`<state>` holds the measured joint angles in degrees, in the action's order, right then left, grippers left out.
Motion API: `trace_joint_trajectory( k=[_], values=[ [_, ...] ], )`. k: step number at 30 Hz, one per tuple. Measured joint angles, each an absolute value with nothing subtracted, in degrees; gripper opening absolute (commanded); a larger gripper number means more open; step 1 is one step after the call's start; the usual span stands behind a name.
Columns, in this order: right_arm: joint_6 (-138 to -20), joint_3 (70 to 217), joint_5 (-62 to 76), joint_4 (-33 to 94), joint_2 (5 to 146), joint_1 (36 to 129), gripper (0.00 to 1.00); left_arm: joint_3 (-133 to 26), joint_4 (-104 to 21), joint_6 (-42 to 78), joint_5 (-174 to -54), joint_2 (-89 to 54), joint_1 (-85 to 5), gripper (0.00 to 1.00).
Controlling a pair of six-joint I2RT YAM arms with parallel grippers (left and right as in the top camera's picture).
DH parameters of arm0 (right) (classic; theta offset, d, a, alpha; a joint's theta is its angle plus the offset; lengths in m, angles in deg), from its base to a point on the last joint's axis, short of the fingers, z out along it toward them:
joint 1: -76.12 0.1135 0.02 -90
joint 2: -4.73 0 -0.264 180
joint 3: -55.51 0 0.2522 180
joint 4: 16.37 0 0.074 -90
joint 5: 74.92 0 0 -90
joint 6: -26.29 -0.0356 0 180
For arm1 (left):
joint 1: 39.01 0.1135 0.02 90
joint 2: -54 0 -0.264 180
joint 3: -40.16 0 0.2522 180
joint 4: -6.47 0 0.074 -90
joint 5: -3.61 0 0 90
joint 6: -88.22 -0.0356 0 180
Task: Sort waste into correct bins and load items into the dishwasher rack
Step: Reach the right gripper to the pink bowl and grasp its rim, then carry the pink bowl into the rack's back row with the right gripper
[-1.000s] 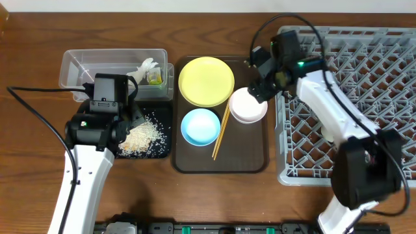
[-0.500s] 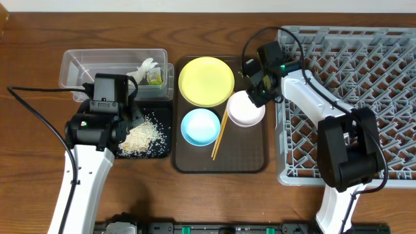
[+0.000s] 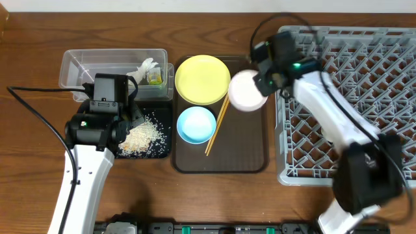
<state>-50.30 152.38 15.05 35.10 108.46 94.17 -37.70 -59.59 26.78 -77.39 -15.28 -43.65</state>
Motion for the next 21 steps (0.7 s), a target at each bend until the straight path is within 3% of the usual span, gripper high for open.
trace_joint_trajectory(
  k=[8, 21],
  values=[
    [-50.12, 152.82, 33.56, 26.99, 97.55, 92.40, 0.01, -37.70, -59.59, 26.80, -77.39, -15.28, -43.65, 0.57],
    [-39.15, 152.80, 61.97, 5.51, 106.64, 89.53, 0.01, -37.70, -59.52, 26.80, -77.39, -15.28, -43.65, 0.57]
  ],
)
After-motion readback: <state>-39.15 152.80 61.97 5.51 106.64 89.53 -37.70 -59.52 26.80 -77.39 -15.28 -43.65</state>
